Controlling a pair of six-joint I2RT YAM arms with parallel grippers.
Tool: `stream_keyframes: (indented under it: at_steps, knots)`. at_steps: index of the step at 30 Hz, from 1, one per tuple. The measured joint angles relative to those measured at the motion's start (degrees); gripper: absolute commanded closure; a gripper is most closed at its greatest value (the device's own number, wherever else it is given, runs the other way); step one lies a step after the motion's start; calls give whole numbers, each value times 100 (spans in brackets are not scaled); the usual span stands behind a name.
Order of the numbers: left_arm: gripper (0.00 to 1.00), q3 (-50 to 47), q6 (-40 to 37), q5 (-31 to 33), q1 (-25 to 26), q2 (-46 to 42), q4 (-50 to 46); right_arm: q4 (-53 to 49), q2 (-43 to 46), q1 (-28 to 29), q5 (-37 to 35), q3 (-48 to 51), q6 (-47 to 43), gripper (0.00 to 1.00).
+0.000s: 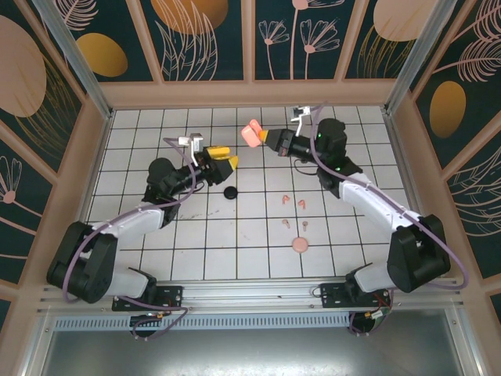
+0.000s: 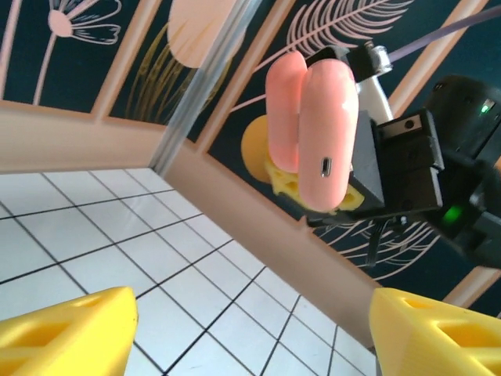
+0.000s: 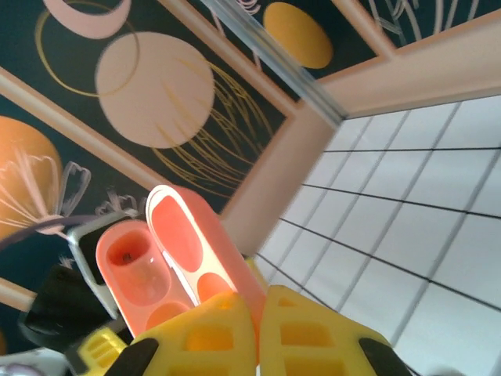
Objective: Insert the wireless bluetooth earbuds into the charging case
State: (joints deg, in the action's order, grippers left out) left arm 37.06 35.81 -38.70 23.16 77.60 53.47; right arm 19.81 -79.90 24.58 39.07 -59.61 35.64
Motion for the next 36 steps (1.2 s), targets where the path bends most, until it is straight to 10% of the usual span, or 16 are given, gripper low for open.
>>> stream_keyframes:
  at_steps: [17, 36]
  knots:
    - [14, 3171, -3718, -1829, -101, 697, -5676, -4623, -387, -177, 0, -2260, -3399, 100]
    - [20, 3738, -3939, -2852, -131, 1202, -6264, -5115, -485, 214, -22, -2483, -3683, 100]
